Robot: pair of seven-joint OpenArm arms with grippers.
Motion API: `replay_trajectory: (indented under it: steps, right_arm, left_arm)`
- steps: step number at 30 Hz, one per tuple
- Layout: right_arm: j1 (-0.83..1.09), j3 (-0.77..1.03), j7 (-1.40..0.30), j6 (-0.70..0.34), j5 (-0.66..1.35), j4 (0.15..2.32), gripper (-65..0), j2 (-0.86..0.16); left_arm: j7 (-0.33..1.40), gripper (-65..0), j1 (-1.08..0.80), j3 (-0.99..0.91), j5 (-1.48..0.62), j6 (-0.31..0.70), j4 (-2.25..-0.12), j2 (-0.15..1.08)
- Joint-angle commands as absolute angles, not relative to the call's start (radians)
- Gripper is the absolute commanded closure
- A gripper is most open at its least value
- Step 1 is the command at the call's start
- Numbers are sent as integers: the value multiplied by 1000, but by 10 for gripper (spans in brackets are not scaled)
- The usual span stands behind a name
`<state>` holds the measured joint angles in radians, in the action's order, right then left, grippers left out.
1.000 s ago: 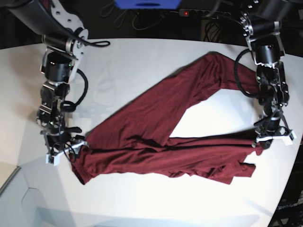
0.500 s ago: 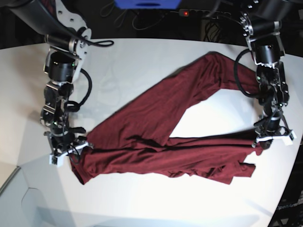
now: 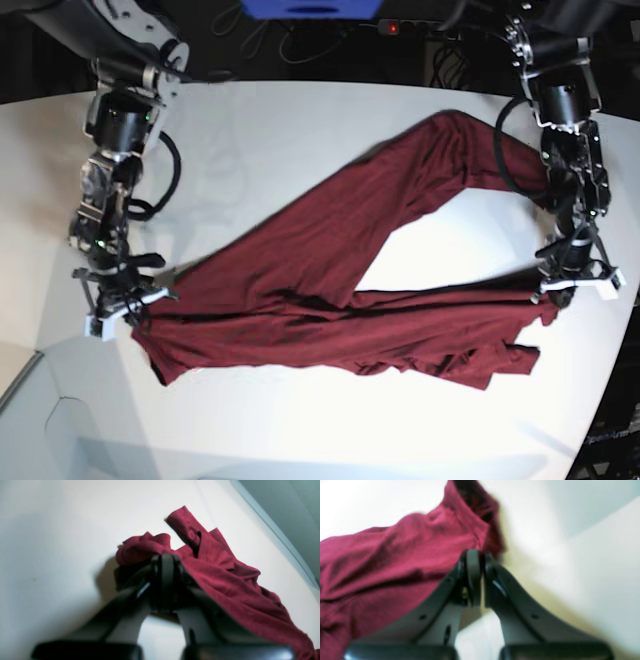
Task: Layout the t-shirt on the table in an organized manner, then fold the t-shirt properly
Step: 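Lift the shirt with both grippers and pull it apart to spread it flat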
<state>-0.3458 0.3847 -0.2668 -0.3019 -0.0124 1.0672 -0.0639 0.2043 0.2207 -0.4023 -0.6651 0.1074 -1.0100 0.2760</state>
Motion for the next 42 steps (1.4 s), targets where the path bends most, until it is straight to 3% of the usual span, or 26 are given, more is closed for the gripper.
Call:
replay_trajectory:
  steps: [1,9,14,18,32,42]
  right_arm:
    - [-340,386,-248,-305,-1,1135,0,-73]
    - [-91,384,-251,-305,1,1544,0,-31]
    - [59,384,-248,-306,7,1764,0,1]
    - [180,384,-251,-306,139,1871,0,1]
    - [371,524,-242,-306,294,1917,0,-13]
    - [426,519,-249,-306,294,1910,0,-7]
  left_arm:
    - [176,-4,232,-404,-676,119,-1050,289]
    - [176,-4,125,-404,-680,119,-1221,285]
    - [179,-4,22,-404,-814,117,-1343,292]
    - [174,-3,-67,-407,-892,117,-1412,294]
    - [180,-4,-283,-545,-903,117,-1629,285]
    - [182,-5,-328,-538,-897,117,-1624,222]
